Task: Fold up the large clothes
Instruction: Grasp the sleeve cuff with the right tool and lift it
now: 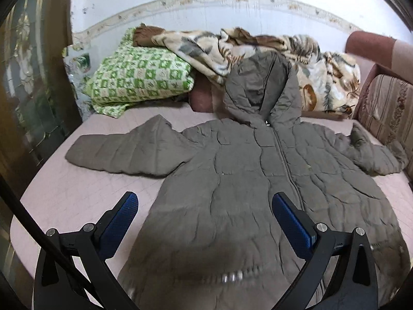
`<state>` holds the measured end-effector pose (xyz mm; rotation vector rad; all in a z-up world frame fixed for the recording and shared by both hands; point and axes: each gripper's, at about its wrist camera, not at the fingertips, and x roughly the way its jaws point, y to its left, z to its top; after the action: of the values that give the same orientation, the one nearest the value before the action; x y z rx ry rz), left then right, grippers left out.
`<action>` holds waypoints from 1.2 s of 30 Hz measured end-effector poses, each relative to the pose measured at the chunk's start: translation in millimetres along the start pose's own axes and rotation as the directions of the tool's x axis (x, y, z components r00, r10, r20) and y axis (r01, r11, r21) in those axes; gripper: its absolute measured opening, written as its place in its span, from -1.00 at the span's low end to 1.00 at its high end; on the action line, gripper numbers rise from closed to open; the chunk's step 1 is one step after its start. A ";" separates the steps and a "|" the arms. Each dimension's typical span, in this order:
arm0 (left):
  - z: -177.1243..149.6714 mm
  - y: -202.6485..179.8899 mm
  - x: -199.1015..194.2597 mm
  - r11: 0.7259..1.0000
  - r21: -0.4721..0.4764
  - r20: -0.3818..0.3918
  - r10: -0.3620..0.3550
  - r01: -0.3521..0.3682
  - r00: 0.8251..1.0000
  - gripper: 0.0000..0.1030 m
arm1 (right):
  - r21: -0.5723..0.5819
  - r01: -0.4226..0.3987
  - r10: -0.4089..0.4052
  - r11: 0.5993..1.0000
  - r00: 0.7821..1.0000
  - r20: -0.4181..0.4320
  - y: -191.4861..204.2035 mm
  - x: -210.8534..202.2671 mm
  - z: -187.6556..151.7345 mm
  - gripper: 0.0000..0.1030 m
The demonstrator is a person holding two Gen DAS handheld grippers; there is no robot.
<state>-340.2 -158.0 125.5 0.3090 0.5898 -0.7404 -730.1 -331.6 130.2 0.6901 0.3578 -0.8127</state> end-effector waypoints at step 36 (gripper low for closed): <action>-6.4 -14.9 91.0 0.998 0.057 -0.123 -0.023 0.030 0.992 1.00 | 0.311 0.403 -0.417 0.861 0.908 -0.023 -259.6 180.7 173.7 -0.70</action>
<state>-299.7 -214.7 64.7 0.4035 0.6901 -0.7688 -805.4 -675.2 49.5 0.9023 0.3449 -1.3108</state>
